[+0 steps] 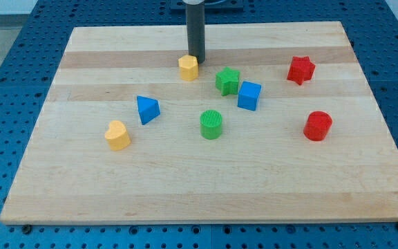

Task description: Move the green star closer to the green circle

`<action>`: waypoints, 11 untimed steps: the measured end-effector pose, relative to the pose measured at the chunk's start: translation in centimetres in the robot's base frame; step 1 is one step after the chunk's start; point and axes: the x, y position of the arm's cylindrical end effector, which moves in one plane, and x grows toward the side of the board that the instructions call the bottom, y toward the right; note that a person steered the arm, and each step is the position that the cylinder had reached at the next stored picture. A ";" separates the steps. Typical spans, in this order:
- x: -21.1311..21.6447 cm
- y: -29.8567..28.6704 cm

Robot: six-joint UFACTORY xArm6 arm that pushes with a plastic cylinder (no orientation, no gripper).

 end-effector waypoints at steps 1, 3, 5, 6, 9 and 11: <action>1.1 -0.2; 0.8 0.2; -0.6 8.3; 1.8 8.8; 6.7 6.7; 8.4 6.7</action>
